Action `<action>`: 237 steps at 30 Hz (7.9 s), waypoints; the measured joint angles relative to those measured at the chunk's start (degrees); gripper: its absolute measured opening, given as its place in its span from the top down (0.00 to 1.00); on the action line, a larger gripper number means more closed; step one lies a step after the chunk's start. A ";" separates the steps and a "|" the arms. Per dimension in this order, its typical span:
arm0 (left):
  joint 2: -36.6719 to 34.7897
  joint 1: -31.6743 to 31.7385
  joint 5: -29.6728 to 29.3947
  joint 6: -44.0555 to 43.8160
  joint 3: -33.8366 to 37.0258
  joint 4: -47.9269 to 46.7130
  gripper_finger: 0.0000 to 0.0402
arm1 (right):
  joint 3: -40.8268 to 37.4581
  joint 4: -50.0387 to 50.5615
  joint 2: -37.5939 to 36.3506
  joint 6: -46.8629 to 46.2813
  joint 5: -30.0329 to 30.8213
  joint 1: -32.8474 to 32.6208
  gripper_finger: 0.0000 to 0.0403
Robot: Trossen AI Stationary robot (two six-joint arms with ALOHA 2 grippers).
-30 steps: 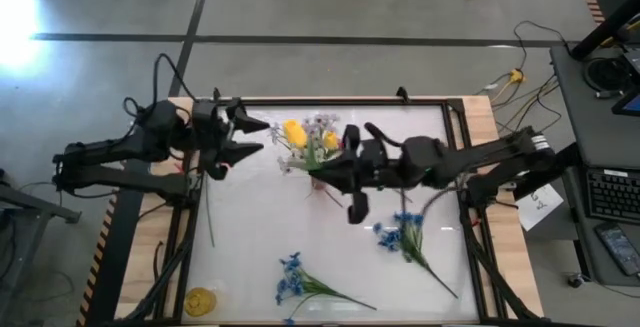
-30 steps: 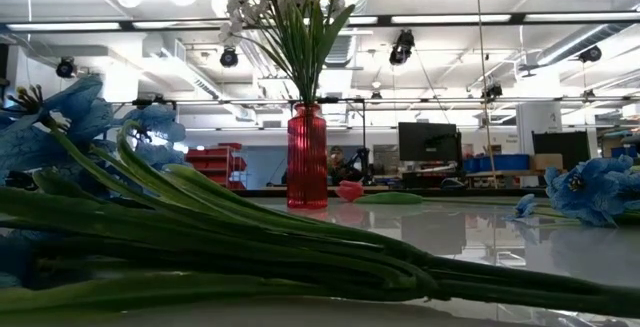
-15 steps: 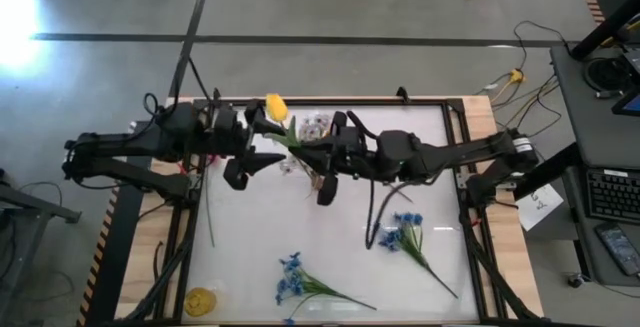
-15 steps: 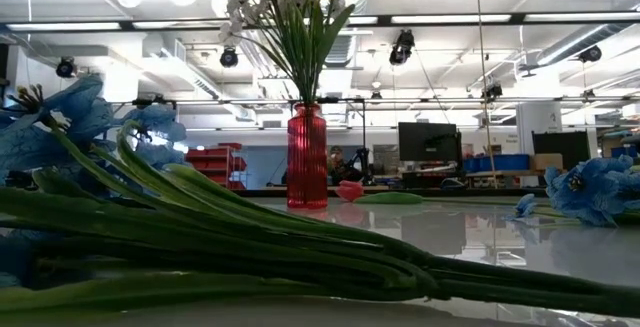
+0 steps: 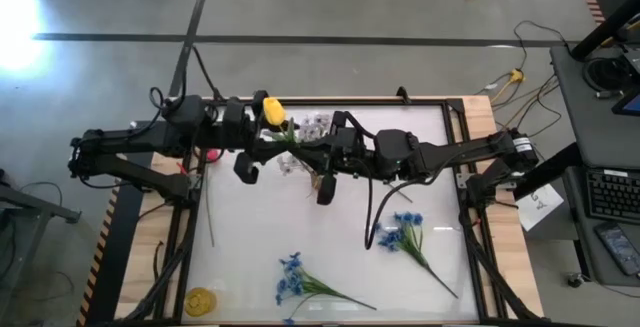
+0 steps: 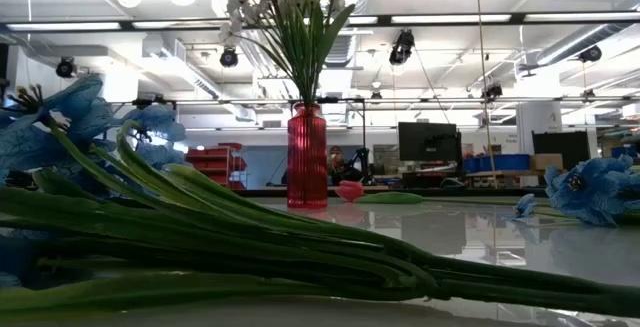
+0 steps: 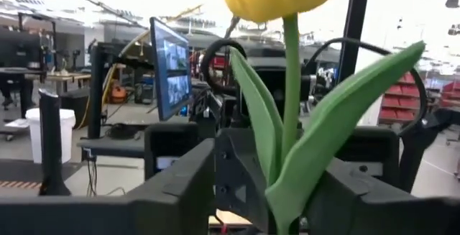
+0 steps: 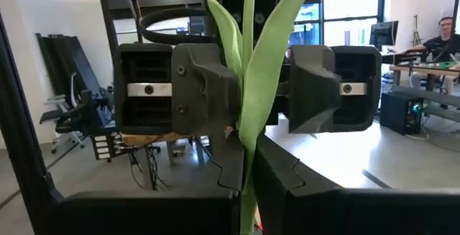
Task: Sort flowers into vase by color
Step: Put the yellow tulip into the red flower vase
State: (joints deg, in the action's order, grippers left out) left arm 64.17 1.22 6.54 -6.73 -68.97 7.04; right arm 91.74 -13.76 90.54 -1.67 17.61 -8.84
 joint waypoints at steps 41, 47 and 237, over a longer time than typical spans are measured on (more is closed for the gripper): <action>-25.57 -0.05 -3.09 18.39 12.86 -29.70 1.00 | 0.02 1.46 -12.86 8.34 12.96 -7.17 0.26; -31.03 0.01 -4.58 17.08 24.67 -17.97 1.00 | 0.02 1.52 -12.96 7.35 14.01 -7.18 0.26; 5.54 4.56 -20.52 2.15 26.49 19.29 0.44 | -44.41 -15.23 8.26 -5.27 -2.60 12.24 0.10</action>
State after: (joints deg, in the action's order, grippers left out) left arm 69.71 5.79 -13.98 -4.58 -42.48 26.32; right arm 47.33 -28.99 98.80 -6.94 15.00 3.40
